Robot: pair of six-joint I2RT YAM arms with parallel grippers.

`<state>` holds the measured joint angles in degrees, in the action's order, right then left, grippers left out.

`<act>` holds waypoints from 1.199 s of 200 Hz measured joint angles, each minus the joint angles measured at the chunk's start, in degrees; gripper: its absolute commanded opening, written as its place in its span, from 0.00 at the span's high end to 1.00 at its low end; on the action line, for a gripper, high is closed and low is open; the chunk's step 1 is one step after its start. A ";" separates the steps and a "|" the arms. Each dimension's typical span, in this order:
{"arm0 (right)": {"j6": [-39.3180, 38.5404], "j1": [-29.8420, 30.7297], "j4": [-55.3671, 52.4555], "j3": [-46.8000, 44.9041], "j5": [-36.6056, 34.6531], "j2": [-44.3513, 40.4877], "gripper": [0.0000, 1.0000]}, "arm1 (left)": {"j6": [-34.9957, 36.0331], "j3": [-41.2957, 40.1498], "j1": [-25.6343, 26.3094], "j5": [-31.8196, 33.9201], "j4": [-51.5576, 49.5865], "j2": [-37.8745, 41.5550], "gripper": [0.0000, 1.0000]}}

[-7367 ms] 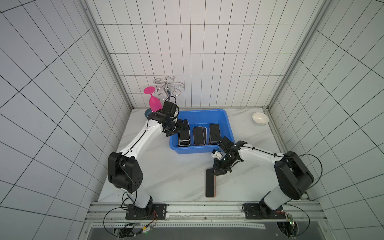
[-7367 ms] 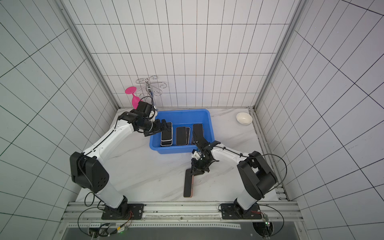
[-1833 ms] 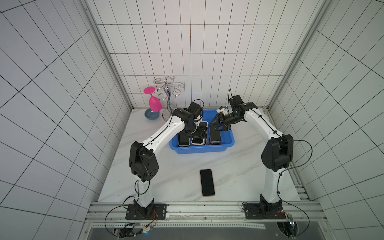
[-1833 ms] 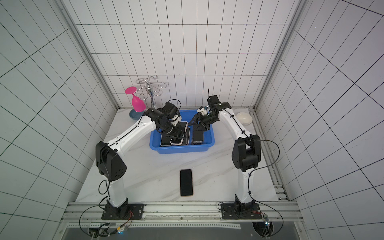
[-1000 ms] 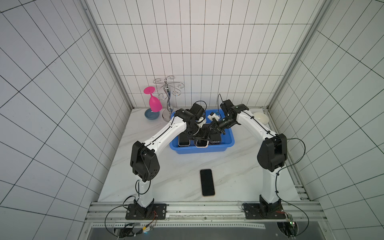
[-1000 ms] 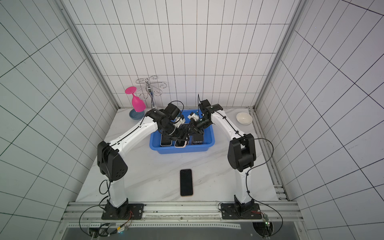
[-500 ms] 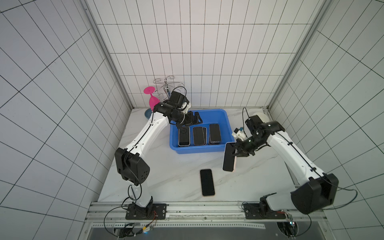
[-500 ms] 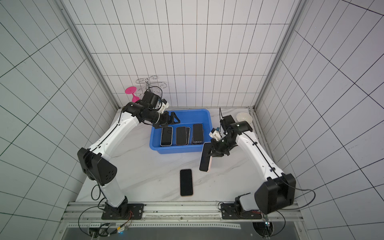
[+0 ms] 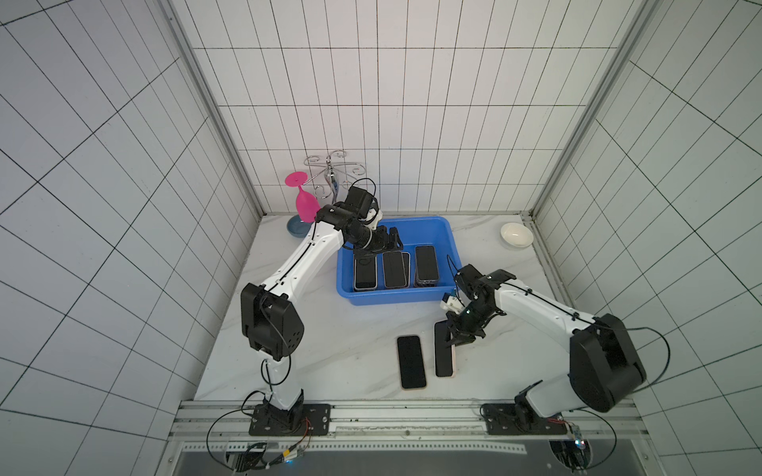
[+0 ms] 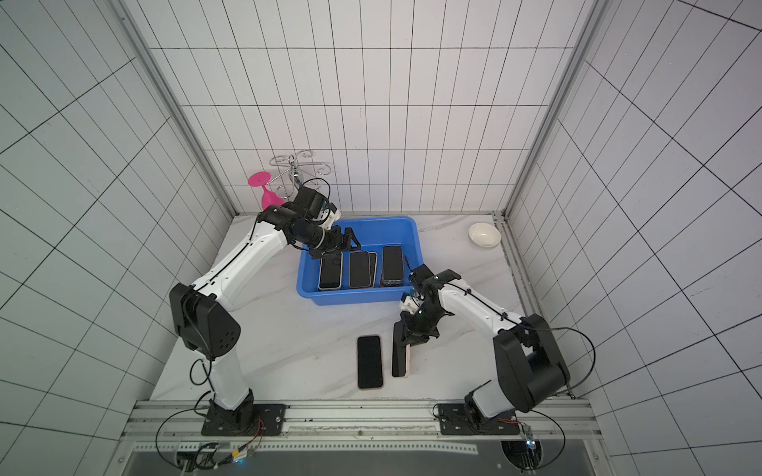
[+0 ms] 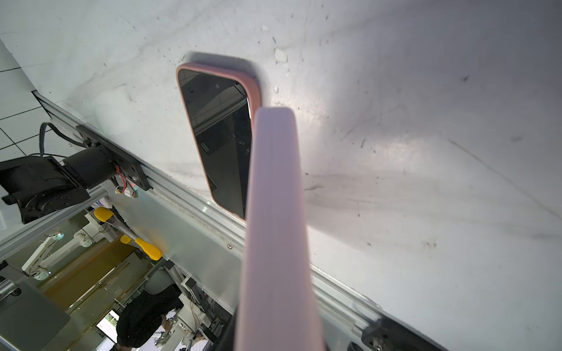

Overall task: Take the phone out of the storage box
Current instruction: Place the phone at the center of the board.

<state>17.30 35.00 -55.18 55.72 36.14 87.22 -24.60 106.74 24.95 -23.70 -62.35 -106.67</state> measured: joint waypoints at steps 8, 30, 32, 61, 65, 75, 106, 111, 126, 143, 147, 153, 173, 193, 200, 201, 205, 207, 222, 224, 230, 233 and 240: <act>0.04 0.57 1.14 -0.42 0.04 0.92 1.00 | 0.02 -0.61 -0.02 0.13 0.11 0.00 0.02; 0.13 2.25 3.58 -1.66 0.28 2.84 1.00 | 0.02 -2.49 -0.17 0.42 0.44 0.00 0.02; 0.13 2.34 3.82 -1.81 0.31 2.99 1.00 | 0.04 -2.62 -0.20 0.46 0.42 0.00 0.02; 0.42 2.97 5.33 -2.45 0.98 3.87 0.99 | 0.07 -3.58 -0.48 0.98 0.55 0.02 0.02; 0.46 2.97 5.44 -2.45 1.05 3.93 0.96 | 0.07 -3.65 -0.50 1.05 0.61 0.04 0.02; 0.61 2.97 5.66 -2.47 1.16 4.17 0.91 | 0.09 -3.87 -0.66 1.25 0.76 0.09 0.02; 1.44 2.99 7.54 -3.06 1.68 5.01 0.69 | 0.15 -4.35 -0.79 1.64 0.92 0.13 0.02; 1.55 3.02 8.22 -3.37 1.86 5.29 0.67 | 0.15 -4.48 -0.79 1.66 0.94 0.13 0.02; 2.03 3.06 9.57 -4.72 1.97 5.57 0.61 | 0.17 -4.87 -0.79 1.79 0.94 0.13 0.02; 2.56 3.06 10.58 -6.40 1.95 5.55 0.59 | 0.20 -5.31 -0.79 1.90 0.94 0.13 0.02; 2.78 3.06 10.80 -6.88 1.97 5.55 0.58 | 0.20 -5.38 -0.79 1.95 0.92 0.13 0.02; 2.95 3.06 10.95 -7.43 1.92 5.46 0.57 | 0.20 -5.49 -0.79 2.03 0.92 0.13 0.02; 3.80 2.93 11.47 -9.14 1.77 4.63 0.51 | 0.20 -5.75 -0.79 2.27 0.90 0.15 0.02; 4.66 2.86 11.98 -10.75 1.38 3.23 0.47 | 0.22 -6.08 -0.79 2.51 0.92 0.15 0.02; 4.87 2.82 11.93 -11.19 1.09 2.78 0.46 | 0.22 -6.27 -0.79 2.60 0.92 0.17 0.02; 5.03 2.82 11.93 -11.30 1.05 2.64 0.46 | 0.22 -6.29 -0.79 2.64 0.92 0.17 0.02; 5.11 2.82 11.93 -11.56 0.92 2.38 0.46 | 0.22 -6.43 -0.79 2.69 0.90 0.17 0.02; 5.38 2.80 11.93 -11.72 0.83 2.23 0.45 | 0.22 -6.49 -0.79 2.73 0.90 0.17 0.02; 5.88 2.38 11.67 -12.59 0.33 1.05 0.44 | 0.22 -7.08 -0.79 2.95 0.92 0.22 0.02; 5.90 2.34 11.65 -12.66 0.26 0.94 0.44 | 0.22 -7.15 -0.79 2.95 0.92 0.22 0.02; 6.12 2.16 11.21 -12.87 0.07 0.33 0.43 | 0.22 -7.37 -0.79 3.08 0.87 0.22 0.02; 6.16 2.03 10.99 -12.96 -0.04 0.00 0.43 | 0.22 -7.48 -0.79 3.13 0.90 0.22 0.02; 6.36 1.66 10.62 -13.14 -0.31 -0.70 0.43 | 0.24 -7.74 -0.79 3.23 0.90 0.22 0.02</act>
<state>23.66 36.67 -44.56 42.59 35.83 86.52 -24.36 99.00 24.16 -20.47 -61.45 -106.45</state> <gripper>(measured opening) 0.566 0.979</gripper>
